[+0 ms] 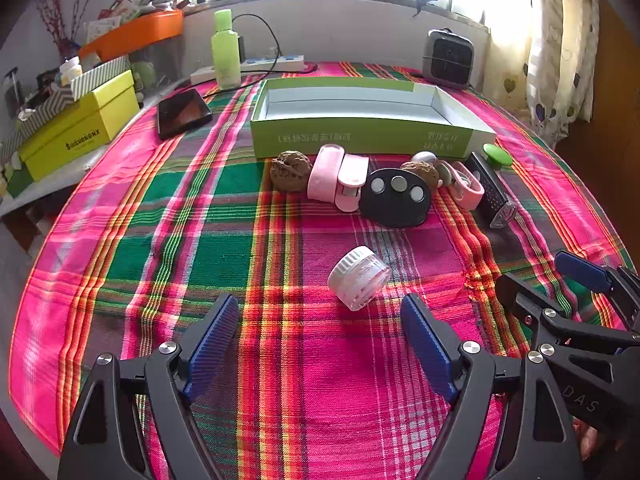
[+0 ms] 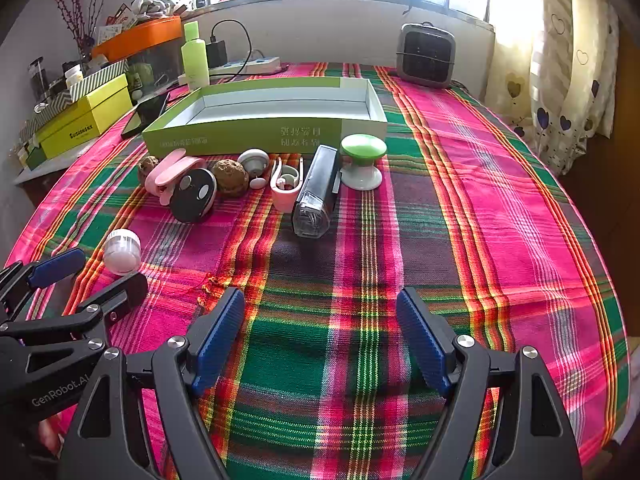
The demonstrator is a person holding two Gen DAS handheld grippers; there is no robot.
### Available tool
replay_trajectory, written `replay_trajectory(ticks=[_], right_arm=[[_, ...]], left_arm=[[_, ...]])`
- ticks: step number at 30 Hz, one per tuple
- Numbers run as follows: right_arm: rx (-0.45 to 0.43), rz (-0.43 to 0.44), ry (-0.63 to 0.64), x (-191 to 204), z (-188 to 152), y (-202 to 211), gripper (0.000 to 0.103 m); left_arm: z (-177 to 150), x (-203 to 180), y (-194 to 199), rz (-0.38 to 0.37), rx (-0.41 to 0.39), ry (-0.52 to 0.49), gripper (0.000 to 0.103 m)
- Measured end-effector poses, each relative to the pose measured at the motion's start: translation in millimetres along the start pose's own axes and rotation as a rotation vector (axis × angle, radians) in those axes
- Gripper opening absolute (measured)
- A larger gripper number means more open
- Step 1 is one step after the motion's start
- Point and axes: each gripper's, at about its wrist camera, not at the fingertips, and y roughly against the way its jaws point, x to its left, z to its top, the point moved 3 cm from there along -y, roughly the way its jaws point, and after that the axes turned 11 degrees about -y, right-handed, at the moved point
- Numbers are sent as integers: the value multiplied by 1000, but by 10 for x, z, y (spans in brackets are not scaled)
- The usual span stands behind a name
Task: Organize objects
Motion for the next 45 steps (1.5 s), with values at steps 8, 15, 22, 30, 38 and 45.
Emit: replay_trajectory(ticks=[8, 15, 22, 30, 38, 45], right_arm=[[0, 0, 1, -5, 5, -6, 78], [0, 0, 2, 1, 1, -7, 78], [2, 1, 3, -10, 18, -1, 78], [2, 0, 3, -14, 24, -3, 78], [1, 0, 3, -8, 20, 1, 78], [1, 0, 3, -7, 19, 1, 78]], left_arm=[[6, 14, -13, 0, -3, -2, 83], [35, 18, -4, -4, -4, -8, 83], [31, -8, -2, -8, -7, -13, 83], [38, -10, -1, -10, -9, -13, 83], [45, -16, -4, -11, -9, -14, 83], [47, -13, -6, -11, -10, -14, 83]])
